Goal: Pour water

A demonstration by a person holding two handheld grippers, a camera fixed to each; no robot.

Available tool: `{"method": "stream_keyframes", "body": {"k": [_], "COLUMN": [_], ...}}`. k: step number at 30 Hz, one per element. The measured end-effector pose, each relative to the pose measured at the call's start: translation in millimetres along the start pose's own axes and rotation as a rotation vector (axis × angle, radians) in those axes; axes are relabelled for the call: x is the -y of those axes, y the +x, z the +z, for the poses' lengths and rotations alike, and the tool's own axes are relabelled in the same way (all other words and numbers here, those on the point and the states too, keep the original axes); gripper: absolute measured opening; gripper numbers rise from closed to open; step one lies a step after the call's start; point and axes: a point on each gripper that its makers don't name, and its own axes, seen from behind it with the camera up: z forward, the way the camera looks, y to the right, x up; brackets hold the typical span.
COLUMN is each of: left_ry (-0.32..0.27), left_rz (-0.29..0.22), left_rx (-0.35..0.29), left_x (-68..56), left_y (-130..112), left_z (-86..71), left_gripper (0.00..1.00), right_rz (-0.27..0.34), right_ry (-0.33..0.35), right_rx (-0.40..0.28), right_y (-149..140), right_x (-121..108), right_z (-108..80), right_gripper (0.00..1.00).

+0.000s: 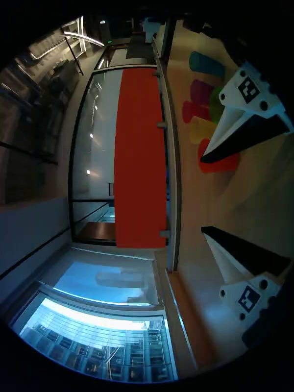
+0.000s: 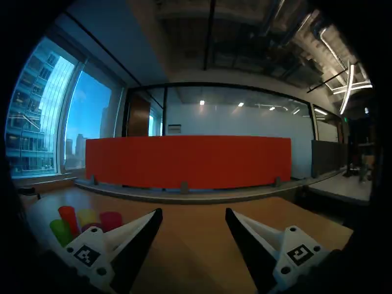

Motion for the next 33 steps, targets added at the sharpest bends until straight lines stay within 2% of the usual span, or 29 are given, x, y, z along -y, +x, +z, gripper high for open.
{"method": "stream_keyframes", "body": {"k": [11,18,33], "left_ry": [0.000,0.000,0.000], "left_rz": [0.000,0.000,0.000], "left_rx": [0.000,0.000,0.000], "left_x": [0.4,0.8,1.0], "left_y": [0,0,1], "left_z": [-0.7,-0.5,0.3], "left_gripper": [0.96,0.96,0.96], "right_rz": [0.009,-0.018,-0.006], "right_ry": [-0.014,-0.020,-0.026], "right_rx": [0.005,0.024,0.032], "right_y": [-4,-27,-50], "right_x": [-10,-20,-35], "right_z": [0.4,-8.0,-20.9], "right_gripper": [0.99,0.99,0.99]}}
